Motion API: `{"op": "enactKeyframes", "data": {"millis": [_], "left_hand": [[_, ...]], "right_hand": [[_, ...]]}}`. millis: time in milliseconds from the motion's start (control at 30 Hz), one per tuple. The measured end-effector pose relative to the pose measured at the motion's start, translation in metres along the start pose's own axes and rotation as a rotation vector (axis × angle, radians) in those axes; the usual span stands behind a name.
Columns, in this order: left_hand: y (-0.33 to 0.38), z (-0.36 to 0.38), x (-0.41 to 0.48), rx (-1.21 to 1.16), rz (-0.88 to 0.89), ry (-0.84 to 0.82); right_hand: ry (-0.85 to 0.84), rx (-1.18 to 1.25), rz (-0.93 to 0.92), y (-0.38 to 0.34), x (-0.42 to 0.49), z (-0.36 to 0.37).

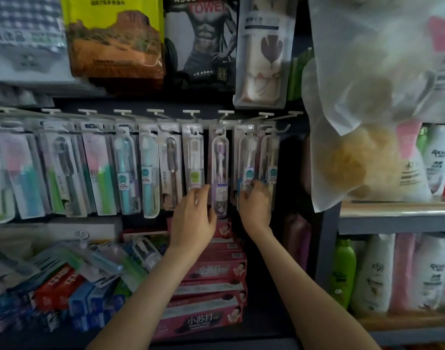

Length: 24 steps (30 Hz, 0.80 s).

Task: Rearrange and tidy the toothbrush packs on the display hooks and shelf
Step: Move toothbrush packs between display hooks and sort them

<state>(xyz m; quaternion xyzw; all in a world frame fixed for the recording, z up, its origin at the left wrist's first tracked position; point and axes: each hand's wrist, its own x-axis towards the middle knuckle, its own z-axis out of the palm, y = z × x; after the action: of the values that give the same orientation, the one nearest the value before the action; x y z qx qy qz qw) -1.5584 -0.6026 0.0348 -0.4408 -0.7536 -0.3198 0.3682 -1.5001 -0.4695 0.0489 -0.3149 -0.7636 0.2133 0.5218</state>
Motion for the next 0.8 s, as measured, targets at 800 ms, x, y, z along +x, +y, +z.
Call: {"op": "enactKeyframes", "data": {"millis": [800], "left_hand": [[0.007, -0.012, -0.005, -0.260, 0.093, -0.233]], "right_hand": [[-0.112, 0.416, 0.051, -0.027, -0.041, -0.038]]}}
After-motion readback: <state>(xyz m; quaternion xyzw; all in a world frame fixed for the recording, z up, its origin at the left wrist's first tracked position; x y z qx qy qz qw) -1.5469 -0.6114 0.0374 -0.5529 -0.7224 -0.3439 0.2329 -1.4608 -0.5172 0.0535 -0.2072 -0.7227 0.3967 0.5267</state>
